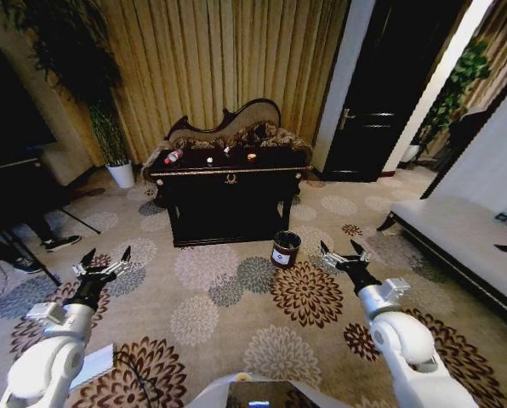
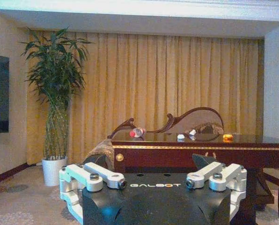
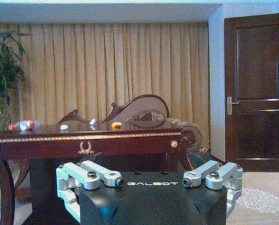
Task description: Move to the front of the table and place the trash on the table into the trash bin.
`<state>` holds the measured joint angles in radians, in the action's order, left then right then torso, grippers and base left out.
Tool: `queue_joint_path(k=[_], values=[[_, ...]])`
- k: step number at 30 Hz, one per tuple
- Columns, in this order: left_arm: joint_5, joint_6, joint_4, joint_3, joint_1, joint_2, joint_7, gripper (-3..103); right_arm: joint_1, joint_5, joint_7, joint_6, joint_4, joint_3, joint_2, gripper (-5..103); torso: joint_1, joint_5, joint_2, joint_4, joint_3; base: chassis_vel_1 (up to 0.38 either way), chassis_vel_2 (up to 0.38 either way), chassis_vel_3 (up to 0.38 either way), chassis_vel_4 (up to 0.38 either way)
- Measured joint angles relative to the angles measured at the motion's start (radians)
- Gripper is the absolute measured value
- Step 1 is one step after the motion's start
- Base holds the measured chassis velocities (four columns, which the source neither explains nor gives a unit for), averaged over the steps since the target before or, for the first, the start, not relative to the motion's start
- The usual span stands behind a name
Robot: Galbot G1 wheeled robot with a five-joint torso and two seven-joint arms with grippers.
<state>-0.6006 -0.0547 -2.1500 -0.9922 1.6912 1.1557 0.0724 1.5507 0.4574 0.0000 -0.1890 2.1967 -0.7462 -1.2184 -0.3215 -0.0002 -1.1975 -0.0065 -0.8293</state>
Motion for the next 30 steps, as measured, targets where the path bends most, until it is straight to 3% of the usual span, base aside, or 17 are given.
queue_joint_path(k=[8, 30], values=[[0.001, 0.002, -0.007, -0.003, 0.005, 0.009, -0.003, 100, -0.005, -0.018, 0.0, 0.044, -0.018, -0.005, -0.029, 100, 0.0, 0.0, 0.0, 0.0, 0.0, 0.0, 0.0, 0.0, 0.0], [0.004, 0.003, -0.01, -0.006, 0.0, 0.01, -0.004, 100, -0.002, -0.029, 0.0, 0.054, -0.029, 0.002, -0.038, 100, 0.0, 0.0, 0.0, 0.0, 0.0, -0.036, 0.039, 0.039, -0.04]])
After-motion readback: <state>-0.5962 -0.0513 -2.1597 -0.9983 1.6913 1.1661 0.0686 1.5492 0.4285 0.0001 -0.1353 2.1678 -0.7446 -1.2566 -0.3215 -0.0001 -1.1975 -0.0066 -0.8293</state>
